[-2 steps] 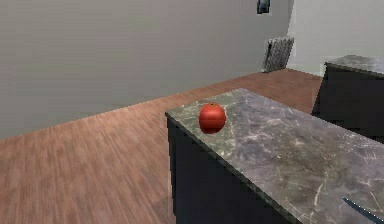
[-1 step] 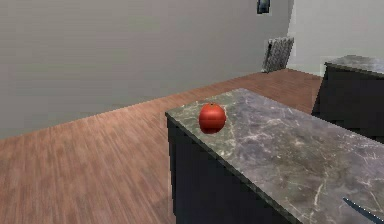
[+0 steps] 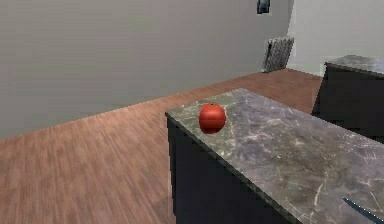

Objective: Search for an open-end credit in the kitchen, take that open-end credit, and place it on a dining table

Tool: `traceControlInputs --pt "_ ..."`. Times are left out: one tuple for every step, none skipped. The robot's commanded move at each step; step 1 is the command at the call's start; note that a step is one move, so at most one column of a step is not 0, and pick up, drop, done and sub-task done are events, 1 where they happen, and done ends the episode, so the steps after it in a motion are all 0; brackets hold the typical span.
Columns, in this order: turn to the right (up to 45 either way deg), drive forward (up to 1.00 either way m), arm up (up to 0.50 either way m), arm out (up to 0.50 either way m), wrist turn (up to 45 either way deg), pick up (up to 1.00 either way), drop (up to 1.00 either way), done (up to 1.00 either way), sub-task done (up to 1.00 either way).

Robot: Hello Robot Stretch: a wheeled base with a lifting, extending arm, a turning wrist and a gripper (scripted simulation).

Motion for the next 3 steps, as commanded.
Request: traceControlInputs --pt "0.0 0.00 0.00 0.00 45.0 0.00 0.00 0.00 0.00" --pt "0.0 0.00 0.00 0.00 45.0 0.00 0.00 0.00 0.00" --pt "0.0 0.00 0.00 0.00 45.0 0.00 0.00 0.00 0.00"
